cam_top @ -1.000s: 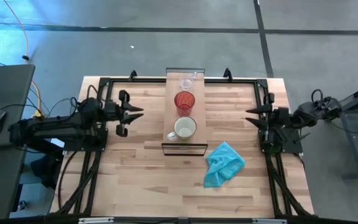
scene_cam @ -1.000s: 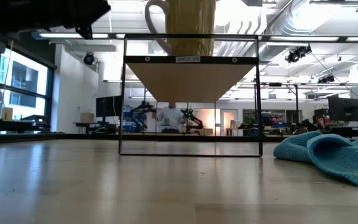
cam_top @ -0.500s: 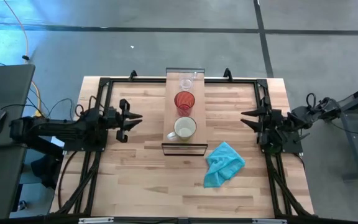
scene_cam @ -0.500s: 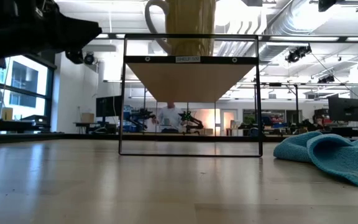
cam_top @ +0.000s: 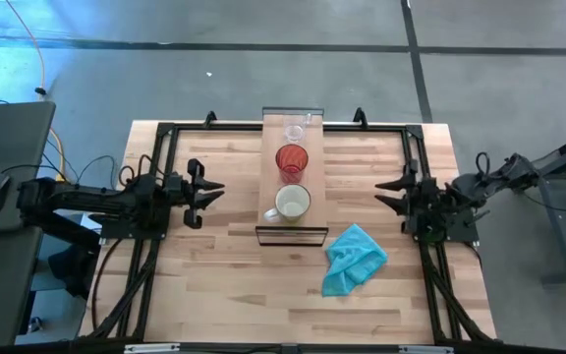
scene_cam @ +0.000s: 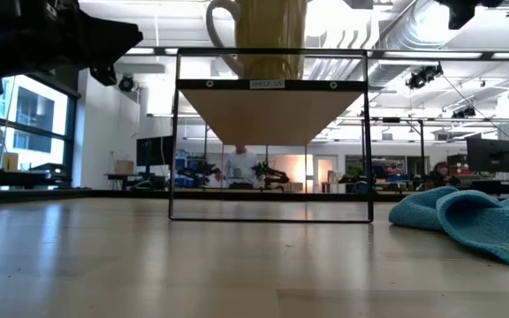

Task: Stack small to large cups/mugs on shelf
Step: Return to Home Position

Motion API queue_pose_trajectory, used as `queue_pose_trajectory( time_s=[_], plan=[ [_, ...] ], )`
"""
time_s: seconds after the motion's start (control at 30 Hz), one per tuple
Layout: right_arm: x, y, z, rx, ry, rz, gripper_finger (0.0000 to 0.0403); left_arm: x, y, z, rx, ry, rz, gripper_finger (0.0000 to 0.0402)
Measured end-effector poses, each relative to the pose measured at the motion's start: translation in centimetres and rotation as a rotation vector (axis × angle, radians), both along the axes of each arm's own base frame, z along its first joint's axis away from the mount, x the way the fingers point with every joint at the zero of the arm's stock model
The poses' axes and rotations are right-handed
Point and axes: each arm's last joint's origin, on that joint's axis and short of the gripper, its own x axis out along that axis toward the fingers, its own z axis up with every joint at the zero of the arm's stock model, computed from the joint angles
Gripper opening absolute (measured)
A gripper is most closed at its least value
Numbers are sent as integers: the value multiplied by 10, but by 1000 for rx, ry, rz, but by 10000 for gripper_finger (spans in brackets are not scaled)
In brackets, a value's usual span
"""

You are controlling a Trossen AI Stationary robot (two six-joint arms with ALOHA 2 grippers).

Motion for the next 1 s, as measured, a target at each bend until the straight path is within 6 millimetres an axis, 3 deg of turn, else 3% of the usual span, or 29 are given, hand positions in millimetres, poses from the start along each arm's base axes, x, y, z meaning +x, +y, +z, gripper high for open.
queue_pose_trajectory(
  time_s=[0.37,0.73,1.0],
  plan=[
    [6,6,-28,-19,59,121,116,0,0,0,15,3,4,74],
    [-6,-11,-20,-93,-48,109,116,-1,0,5,33,-42,11,74],
    [-11,-16,-33,-67,-5,123,116,-1,0,4,29,-41,30,74]
  ],
)
